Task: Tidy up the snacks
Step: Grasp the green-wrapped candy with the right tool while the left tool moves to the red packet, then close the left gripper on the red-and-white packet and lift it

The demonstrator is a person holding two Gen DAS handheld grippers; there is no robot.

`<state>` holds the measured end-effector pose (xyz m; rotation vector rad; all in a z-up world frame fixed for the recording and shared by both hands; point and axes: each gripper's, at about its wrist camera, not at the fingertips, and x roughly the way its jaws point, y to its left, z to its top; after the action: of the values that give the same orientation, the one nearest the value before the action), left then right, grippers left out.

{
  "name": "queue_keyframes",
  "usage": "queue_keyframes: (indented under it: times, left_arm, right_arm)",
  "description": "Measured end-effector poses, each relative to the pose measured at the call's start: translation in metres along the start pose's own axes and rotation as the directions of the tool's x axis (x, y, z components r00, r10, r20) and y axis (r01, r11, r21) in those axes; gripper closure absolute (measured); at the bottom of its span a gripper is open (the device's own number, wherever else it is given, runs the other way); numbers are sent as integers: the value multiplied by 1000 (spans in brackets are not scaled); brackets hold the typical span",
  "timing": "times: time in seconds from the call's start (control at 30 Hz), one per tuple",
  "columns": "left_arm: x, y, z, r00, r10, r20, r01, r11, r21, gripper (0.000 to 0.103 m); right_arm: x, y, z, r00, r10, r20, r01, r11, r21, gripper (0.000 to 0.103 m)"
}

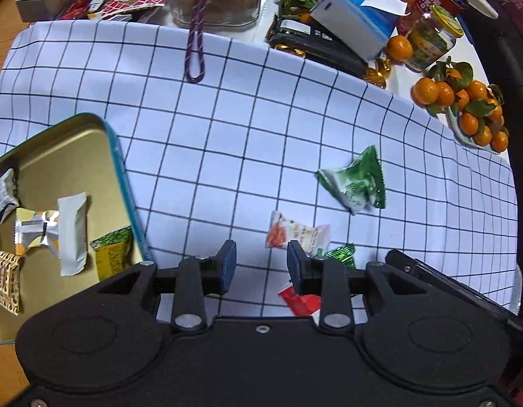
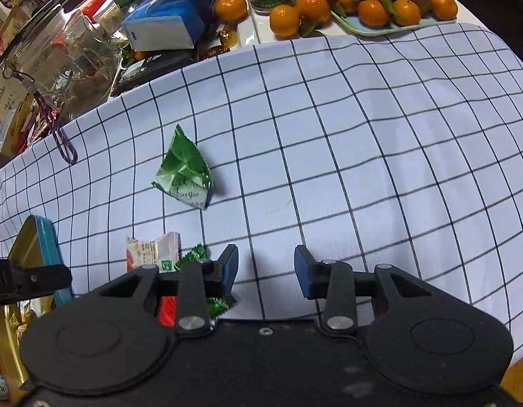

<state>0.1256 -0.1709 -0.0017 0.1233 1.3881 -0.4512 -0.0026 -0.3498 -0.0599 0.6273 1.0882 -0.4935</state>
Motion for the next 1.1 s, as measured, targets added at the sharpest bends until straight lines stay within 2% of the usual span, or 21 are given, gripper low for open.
queue_keyframes:
  times: [0.23,0.43,0.53,0.57,0.63,0.77,0.9,1.1]
  left_arm:
    - [4,8,13,1000,-12,2,12,998,-69,62]
    - [3,22,18,1000,3,12,-2,990,-142,62]
    - [3,25,18,1000,7,11,-5,988,-153,62]
    - [3,26,18,1000,7,11,-6,988,-154,62]
    - [2,27,18,1000,9,11,-7,988,-155,62]
    - [2,29,17,1000,14,8,-13,988,-156,62]
    - [2,30,17,1000,16,9,-14,988,-153,62]
    - [6,28,16,1000,20,1,-19,992,-128,62]
  right_arm:
    - [5,22,28,999,20,41,-19,999,-33,63]
    - [17,51,51,993,84,78,-76,992,-100,57]
    - [27,66,56,994,77,79,-66,988,-136,56]
    - [30,71,57,994,65,84,-52,988,-146,52]
    - [36,79,58,995,44,90,-28,985,-171,51]
    - [47,85,57,997,19,75,-4,982,-190,50]
    - [57,83,53,1000,5,17,-2,983,-185,50]
    - [55,82,43,1000,-6,-10,4,978,-209,50]
